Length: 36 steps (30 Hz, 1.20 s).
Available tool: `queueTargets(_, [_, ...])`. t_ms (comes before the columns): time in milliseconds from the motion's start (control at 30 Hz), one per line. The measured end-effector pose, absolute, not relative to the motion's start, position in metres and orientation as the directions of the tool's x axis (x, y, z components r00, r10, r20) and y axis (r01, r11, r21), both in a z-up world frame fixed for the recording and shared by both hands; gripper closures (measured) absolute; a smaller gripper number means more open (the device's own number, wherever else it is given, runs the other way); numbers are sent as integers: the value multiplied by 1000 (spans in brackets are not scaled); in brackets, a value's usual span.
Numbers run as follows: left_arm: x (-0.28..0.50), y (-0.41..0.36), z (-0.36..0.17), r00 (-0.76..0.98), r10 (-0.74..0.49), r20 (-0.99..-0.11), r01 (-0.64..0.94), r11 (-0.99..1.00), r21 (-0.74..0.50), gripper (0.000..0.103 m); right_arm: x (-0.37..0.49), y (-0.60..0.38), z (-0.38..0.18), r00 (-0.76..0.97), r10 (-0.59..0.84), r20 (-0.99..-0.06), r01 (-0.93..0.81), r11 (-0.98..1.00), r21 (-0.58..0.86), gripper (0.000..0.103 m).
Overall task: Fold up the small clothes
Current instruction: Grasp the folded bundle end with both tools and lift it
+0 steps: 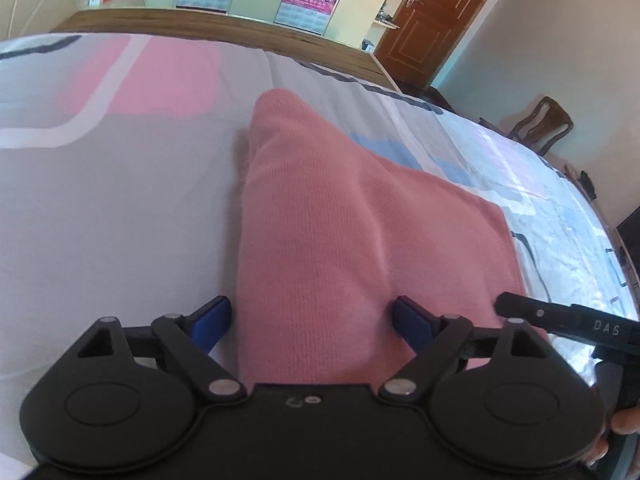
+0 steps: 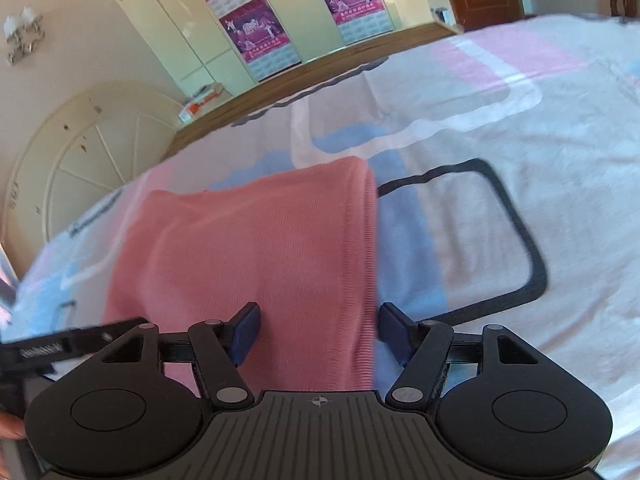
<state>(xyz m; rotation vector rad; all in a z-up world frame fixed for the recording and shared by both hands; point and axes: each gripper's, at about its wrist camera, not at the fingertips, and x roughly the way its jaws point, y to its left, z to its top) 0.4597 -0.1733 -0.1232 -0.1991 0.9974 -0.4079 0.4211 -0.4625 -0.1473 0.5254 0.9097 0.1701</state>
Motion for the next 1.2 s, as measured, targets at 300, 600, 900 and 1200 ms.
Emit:
queueTargets(300, [464, -175, -129, 456, -475, -753, 279, 879, -386, 29, 429, -450, -154, 615, 371, -695, 68, 854, 516, 47])
queueTargets(600, [450, -176, -104, 507, -485, -713, 330, 873, -359, 70, 426, -443, -145, 608, 410, -679, 62, 829, 556, 81])
queueTargets(900, [439, -150, -64, 541, -520, -660, 342, 854, -392, 72, 420, -417, -101, 644, 479, -596, -6, 782, 623, 81])
queueTargets(1200, [424, -41, -29, 624, -454, -636, 288, 890, -353, 72, 426, -314, -66, 624, 572, -532, -121, 743, 658, 81])
